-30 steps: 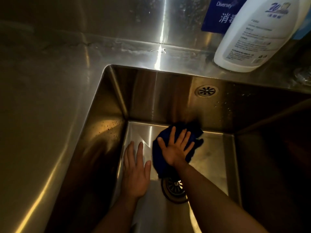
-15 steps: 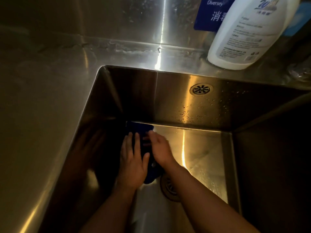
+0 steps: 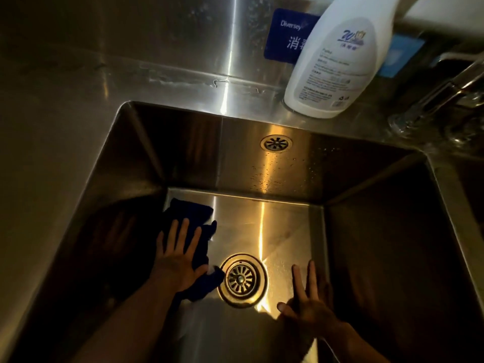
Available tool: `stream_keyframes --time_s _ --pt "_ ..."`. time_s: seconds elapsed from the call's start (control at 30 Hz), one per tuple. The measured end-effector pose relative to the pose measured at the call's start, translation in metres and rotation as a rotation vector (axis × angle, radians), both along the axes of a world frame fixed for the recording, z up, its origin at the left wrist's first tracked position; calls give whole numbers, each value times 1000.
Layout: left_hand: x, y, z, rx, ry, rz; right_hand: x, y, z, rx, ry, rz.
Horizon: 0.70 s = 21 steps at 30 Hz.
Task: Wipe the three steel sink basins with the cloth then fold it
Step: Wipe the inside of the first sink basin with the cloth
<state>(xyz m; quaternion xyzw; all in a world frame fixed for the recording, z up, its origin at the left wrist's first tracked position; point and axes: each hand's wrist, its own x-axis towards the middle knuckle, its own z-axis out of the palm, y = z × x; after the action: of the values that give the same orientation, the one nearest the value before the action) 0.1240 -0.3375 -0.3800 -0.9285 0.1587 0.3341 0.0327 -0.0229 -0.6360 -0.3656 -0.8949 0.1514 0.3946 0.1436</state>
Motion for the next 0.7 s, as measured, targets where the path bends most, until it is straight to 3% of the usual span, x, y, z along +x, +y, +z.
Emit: stream_keyframes --time_s 0.37,0.47,0.7 --pt "-100 22 2 37 300 -109 6 8 5 -14 73 -22" --pt "-126 27 9 -70 92 -157 7 9 9 -33 66 -17" --pt "-154 34 -1 -232 -6 -130 8 11 7 -43 82 -17"
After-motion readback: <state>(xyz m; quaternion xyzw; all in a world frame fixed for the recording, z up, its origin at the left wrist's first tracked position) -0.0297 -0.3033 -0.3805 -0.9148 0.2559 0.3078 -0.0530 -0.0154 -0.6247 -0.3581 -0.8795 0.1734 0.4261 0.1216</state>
